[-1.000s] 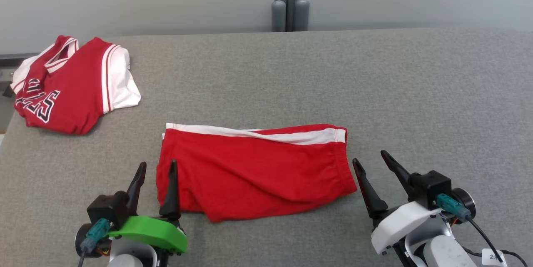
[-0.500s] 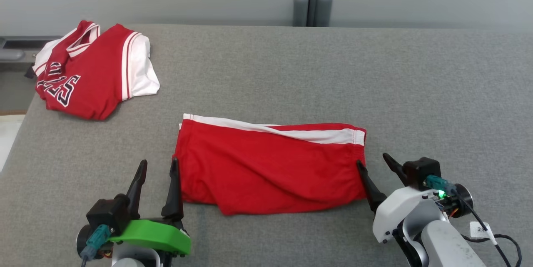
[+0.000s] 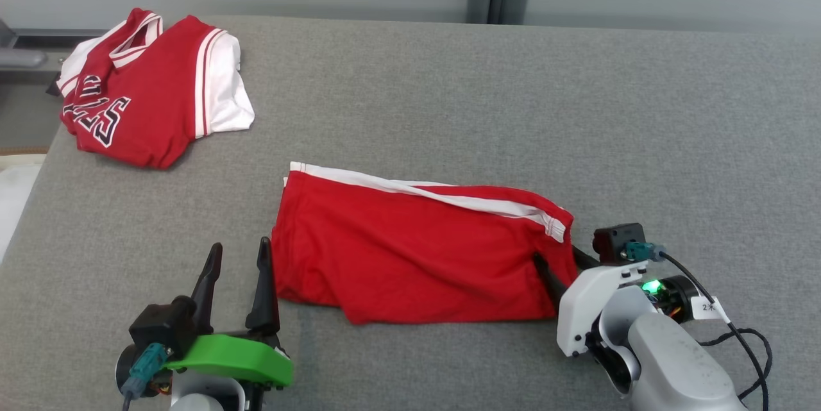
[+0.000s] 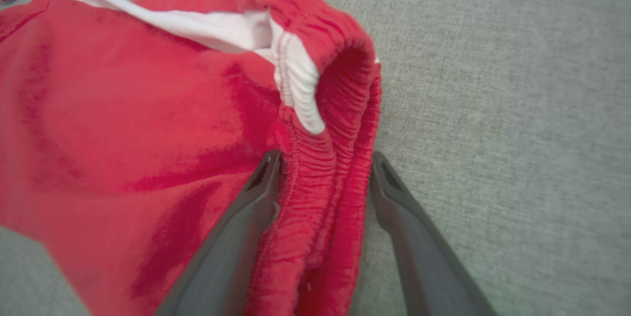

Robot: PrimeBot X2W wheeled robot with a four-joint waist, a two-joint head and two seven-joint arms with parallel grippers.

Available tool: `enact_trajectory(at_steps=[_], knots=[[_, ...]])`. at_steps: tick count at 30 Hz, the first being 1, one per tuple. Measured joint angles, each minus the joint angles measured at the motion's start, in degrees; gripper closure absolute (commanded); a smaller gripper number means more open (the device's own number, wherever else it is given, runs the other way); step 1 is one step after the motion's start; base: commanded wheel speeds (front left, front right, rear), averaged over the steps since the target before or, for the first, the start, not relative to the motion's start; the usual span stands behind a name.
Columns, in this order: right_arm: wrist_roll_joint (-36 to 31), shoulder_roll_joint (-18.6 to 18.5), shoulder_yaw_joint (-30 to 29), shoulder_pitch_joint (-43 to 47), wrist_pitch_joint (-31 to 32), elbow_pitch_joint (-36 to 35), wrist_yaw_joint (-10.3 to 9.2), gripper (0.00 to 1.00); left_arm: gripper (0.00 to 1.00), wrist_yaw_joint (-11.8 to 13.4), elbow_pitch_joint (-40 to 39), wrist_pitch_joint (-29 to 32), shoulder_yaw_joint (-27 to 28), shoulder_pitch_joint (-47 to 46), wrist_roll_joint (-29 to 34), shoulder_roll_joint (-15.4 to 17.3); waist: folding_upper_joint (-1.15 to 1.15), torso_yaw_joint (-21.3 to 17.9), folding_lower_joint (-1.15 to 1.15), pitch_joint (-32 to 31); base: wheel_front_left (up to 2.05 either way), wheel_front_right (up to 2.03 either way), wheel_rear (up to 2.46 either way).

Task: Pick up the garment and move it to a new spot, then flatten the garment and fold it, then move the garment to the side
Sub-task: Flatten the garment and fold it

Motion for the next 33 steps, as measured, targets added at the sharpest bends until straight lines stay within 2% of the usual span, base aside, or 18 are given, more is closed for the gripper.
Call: enact_trajectory(at_steps=[1, 2, 10, 20, 23, 27, 33], knots=[[0.25, -0.02, 0.49, -0.41, 0.2, 0.42, 0.0, 0.97, 0.0, -0.08, 0.02, 0.0, 0.07, -0.06, 0.05, -0.05, 0.0, -0.11, 0.0, 0.0, 0.0, 0.0, 0.0], [0.52, -0.01, 0.99, -1.06, 0.48, 0.91, -0.01, 1.0, 0.0, -0.22, 0.05, 0.0, 0.15, -0.15, 0.16, -0.18, 0.0, -0.27, 0.0, -0.01, 0.0, 0.0, 0.0], [1.75, -0.43, 2.11, -4.66, 3.18, 1.69, 0.01, 1.0, 0.0, -0.54, 0.1, 0.0, 0.63, -0.24, 0.6, -0.6, 0.0, -2.57, 0.0, -0.59, 0.0, 0.0, 0.0], [3.83, -13.19, -2.23, -4.94, 11.77, -6.11, 0.01, 1.0, 0.0, -0.77, 0.13, 0.0, -0.05, -0.24, 0.93, -0.83, 0.0, -5.7, 0.0, -0.83, 0.0, 0.0, 0.0], [4.23, -15.66, -3.85, -3.27, 13.39, -9.53, 0.01, 1.0, 0.0, -0.8, 0.15, 0.0, -0.05, -0.24, 0.97, -0.87, 0.0, -6.14, 0.0, -0.54, 0.0, 0.0, 0.0], [5.58, -15.48, -5.17, -0.87, 15.38, -14.64, 0.01, 1.0, 0.0, -0.83, 0.18, 0.0, 0.0, -0.27, 1.02, -0.89, 0.0, -6.42, 0.0, -0.01, 0.0, 0.0, 0.0], [8.6, -11.76, -3.98, 1.7, 17.48, -22.23, -0.01, 1.0, 0.0, -1.0, 0.51, 0.01, -0.4, -0.98, 1.08, -0.91, 0.0, -6.29, 0.0, 0.79, 0.0, 0.0, 0.0]])
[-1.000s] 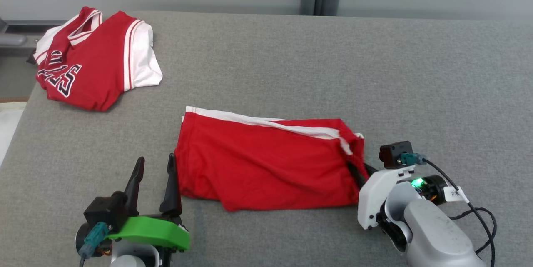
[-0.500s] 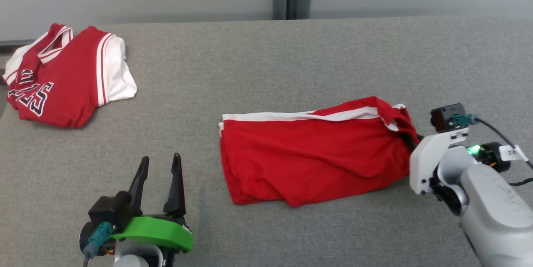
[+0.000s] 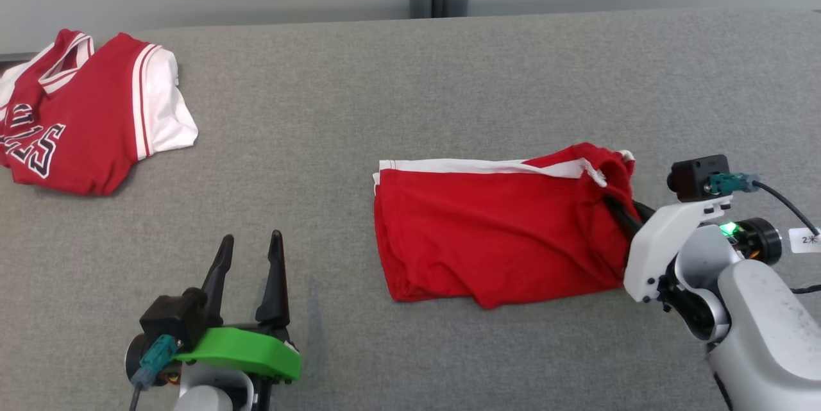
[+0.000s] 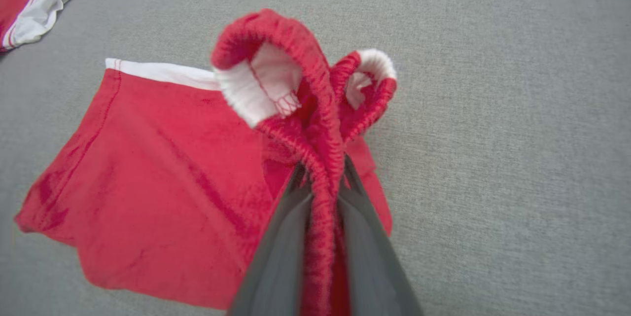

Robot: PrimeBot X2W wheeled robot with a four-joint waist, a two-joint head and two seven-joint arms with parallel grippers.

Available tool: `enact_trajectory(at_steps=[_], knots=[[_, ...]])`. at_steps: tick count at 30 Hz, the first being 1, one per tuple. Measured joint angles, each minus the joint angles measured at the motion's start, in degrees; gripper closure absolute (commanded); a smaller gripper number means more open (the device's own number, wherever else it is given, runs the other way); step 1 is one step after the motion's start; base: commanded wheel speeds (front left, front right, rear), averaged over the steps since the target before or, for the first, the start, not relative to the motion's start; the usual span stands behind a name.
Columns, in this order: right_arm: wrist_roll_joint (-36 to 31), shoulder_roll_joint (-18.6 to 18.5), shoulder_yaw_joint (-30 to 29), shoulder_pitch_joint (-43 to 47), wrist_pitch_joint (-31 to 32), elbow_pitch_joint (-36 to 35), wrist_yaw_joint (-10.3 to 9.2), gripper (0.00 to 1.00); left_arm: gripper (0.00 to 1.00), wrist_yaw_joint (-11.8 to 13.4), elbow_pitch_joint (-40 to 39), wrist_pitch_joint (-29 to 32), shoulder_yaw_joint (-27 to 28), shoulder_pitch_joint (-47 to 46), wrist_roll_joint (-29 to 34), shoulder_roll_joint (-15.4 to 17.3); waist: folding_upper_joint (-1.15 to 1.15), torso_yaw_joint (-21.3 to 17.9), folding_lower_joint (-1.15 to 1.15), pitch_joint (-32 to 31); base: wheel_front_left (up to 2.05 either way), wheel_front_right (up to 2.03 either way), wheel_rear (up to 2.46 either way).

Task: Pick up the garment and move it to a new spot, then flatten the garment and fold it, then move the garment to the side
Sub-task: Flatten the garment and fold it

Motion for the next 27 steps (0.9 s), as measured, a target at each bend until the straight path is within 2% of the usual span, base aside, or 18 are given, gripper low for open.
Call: enact_trajectory(at_steps=[7, 13, 19, 24, 25, 26, 27], knots=[[2.89, 6.71, 2.41, -0.19, 0.83, -4.35, -0.01, 1.0, 0.0, 0.0, 0.0, -0.01, -0.77, -0.85, -0.15, -0.02, 0.0, 1.14, 0.0, 0.55, 0.0, 0.0, 0.0], [3.75, 10.78, 5.61, -2.55, -0.57, -2.37, -0.01, 1.0, 0.0, 0.02, -0.11, 0.0, -1.31, -1.54, -0.7, -0.02, 0.0, 2.45, 0.0, 1.14, 0.0, 0.0, 0.0], [5.2, 11.73, 9.59, -5.34, -3.05, 3.12, -0.01, 1.0, 0.0, 0.25, -0.14, -0.01, -2.52, -2.21, -1.47, -0.04, 0.0, 4.16, 0.0, 1.79, 0.0, 0.0, 0.0], [9.03, 11.85, 14.17, -7.72, -5.6, 7.91, -0.01, 0.99, 0.0, 0.34, 0.0, -0.01, -2.85, -2.58, -1.96, -0.05, 0.0, 5.6, 0.0, 2.04, 0.0, 0.0, 0.0], [9.5, 11.84, 14.62, -8.17, -6.13, 8.79, -0.01, 0.87, 0.0, 0.34, 0.03, -0.01, -2.9, -2.58, -2.05, -0.05, 0.0, 5.79, 0.0, 2.03, 0.0, 0.0, 0.0], [10.02, 11.77, 15.46, -8.76, -6.65, 9.72, -0.01, 0.72, 0.0, 0.35, 0.09, -0.01, -2.96, -2.58, -2.14, -0.05, 0.0, 5.98, 0.0, 2.0, 0.0, 0.0, 0.0], [10.6, 11.78, 16.23, -9.26, -7.08, 10.63, -0.01, 0.41, 0.0, 0.43, 0.14, -0.01, -3.05, -2.58, -2.14, -0.05, 0.0, 6.15, 0.0, 1.94, 0.0, 0.0, 0.0]])
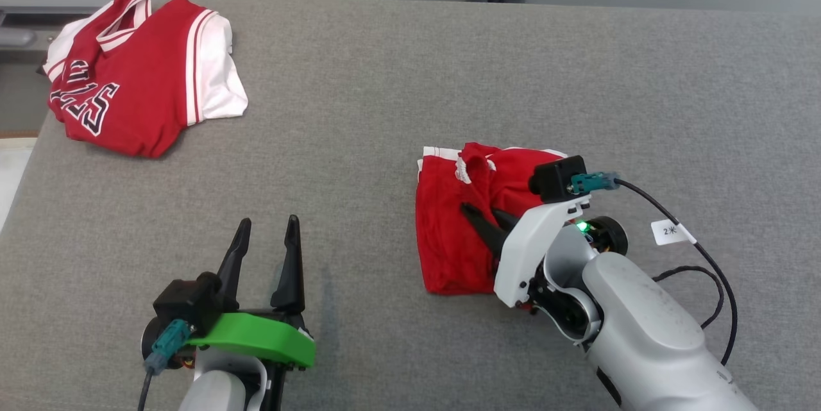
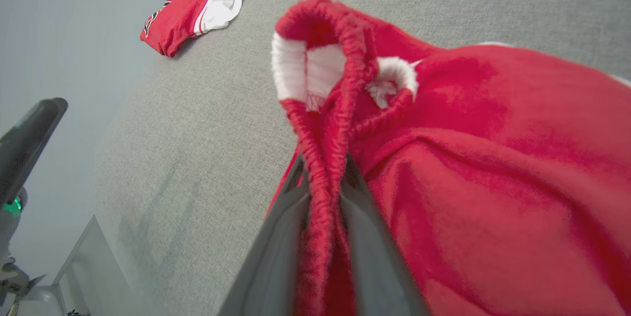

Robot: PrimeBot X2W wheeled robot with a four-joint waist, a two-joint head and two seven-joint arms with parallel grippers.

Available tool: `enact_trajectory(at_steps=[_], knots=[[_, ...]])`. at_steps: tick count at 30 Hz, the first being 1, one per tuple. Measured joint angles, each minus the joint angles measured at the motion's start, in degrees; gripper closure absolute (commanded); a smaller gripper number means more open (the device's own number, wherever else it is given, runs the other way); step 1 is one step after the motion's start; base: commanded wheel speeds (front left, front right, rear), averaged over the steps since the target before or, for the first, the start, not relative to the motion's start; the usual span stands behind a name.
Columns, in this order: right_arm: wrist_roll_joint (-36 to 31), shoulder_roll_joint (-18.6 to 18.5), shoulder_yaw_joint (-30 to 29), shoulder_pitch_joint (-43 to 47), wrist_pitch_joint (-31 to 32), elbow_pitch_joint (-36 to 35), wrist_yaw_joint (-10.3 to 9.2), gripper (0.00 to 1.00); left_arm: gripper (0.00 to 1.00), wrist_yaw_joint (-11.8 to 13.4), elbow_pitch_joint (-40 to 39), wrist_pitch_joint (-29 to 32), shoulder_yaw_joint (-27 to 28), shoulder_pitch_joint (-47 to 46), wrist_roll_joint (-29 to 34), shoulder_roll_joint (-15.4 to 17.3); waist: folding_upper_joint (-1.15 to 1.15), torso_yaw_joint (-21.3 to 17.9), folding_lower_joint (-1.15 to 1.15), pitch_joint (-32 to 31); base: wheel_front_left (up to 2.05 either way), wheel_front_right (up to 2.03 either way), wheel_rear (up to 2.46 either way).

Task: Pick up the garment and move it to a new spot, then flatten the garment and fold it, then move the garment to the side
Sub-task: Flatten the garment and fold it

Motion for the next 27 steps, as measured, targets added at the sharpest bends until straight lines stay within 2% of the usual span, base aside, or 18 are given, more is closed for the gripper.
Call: enact_trajectory(at_steps=[1, 7, 12, 19, 27], knots=[[0.96, 0.04, 0.71, -0.37, -0.56, 0.66, 0.0, 0.0, 0.0, 0.09, 0.09, 0.0, -0.04, 0.0, 0.0, 0.0, 0.0, 0.11, 0.0, -0.1, 0.0, 0.0, 0.0], [6.62, 0.1, 6.15, -2.53, -3.54, 1.11, 0.0, 0.0, 0.0, 0.31, 0.13, 0.0, -0.05, 0.02, -0.01, 0.0, 0.0, 0.07, 0.0, -0.88, 0.0, 0.0, 0.0], [5.89, 0.09, 6.76, -4.37, -7.24, 2.7, 0.0, 0.0, 0.0, 0.35, 0.05, 0.0, -0.33, 0.11, 0.07, 0.0, 0.0, -0.82, 0.0, -1.41, 0.0, 0.0, 0.0], [-4.85, -0.31, 3.34, -6.11, -14.33, 5.68, 0.0, 0.0, 0.0, 0.42, -0.8, 0.0, -0.22, 0.38, 1.12, 0.0, 0.0, -2.46, 0.0, -2.49, 0.0, 0.0, 0.0], [-15.63, -1.43, -5.15, -2.27, -23.25, 3.55, 0.0, 0.0, 0.0, 0.43, -0.96, 0.0, -0.31, 0.4, 2.14, -0.01, 0.0, -4.24, 0.0, -4.54, 0.0, 0.0, 0.0]])
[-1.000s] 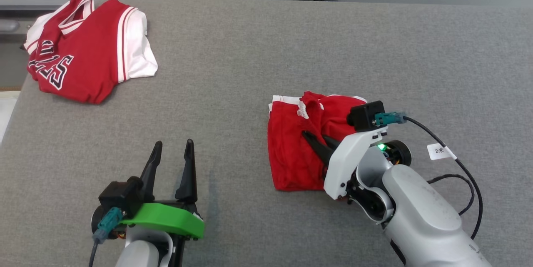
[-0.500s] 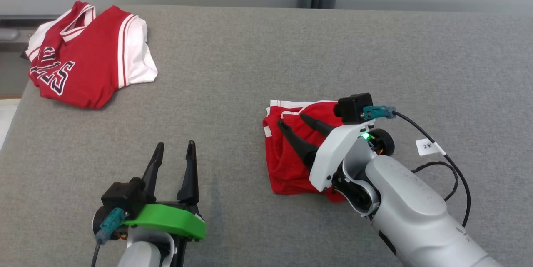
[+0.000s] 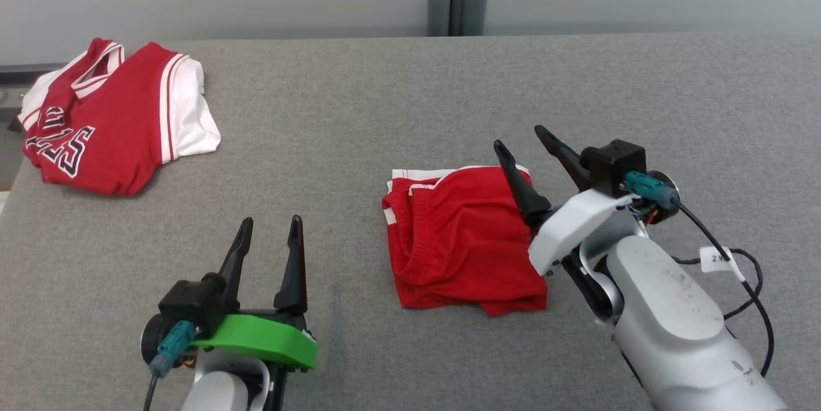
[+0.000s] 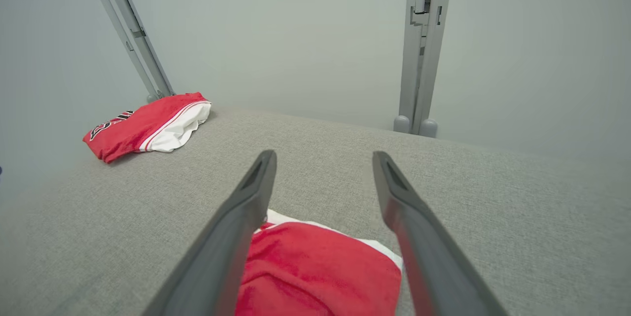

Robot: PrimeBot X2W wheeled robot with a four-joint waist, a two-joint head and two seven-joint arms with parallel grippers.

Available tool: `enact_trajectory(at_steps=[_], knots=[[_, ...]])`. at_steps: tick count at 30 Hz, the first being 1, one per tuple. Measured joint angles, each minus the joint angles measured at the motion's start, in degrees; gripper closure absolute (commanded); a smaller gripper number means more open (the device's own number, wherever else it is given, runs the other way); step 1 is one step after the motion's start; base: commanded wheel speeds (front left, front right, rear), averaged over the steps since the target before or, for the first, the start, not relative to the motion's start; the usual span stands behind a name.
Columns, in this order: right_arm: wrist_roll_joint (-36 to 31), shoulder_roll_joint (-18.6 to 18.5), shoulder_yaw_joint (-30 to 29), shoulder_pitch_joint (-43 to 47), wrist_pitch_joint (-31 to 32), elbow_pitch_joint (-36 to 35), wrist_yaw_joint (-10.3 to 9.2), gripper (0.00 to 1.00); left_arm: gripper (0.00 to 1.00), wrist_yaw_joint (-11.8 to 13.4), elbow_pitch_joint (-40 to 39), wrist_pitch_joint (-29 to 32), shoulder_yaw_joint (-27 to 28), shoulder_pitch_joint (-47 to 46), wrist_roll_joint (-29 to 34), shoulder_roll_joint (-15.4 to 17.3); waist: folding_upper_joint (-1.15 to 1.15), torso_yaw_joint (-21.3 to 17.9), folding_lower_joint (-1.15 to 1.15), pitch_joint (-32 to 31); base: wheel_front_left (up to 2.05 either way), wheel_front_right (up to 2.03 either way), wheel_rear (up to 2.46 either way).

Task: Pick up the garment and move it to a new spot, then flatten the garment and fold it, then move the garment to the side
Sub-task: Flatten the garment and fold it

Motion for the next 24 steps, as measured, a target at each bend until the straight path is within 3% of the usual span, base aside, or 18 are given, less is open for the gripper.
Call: enact_trajectory(at_steps=[11, 24], knots=[[-6.8, 1.37, -13.51, 14.01, -3.28, -7.88, 0.0, 0.0, 0.0, -0.03, 0.11, 0.0, 1.42, 2.38, 0.45, 0.0, 0.0, -1.93, 0.0, -2.21, 0.0, 0.0, 0.0], [-7.35, 1.47, -16.55, 24.82, -3.75, -15.05, 0.0, 0.0, 0.0, 0.15, -0.38, 0.0, 3.35, 6.75, 0.42, -0.01, 0.0, -2.18, 0.0, -4.16, 0.0, 0.0, 0.0]])
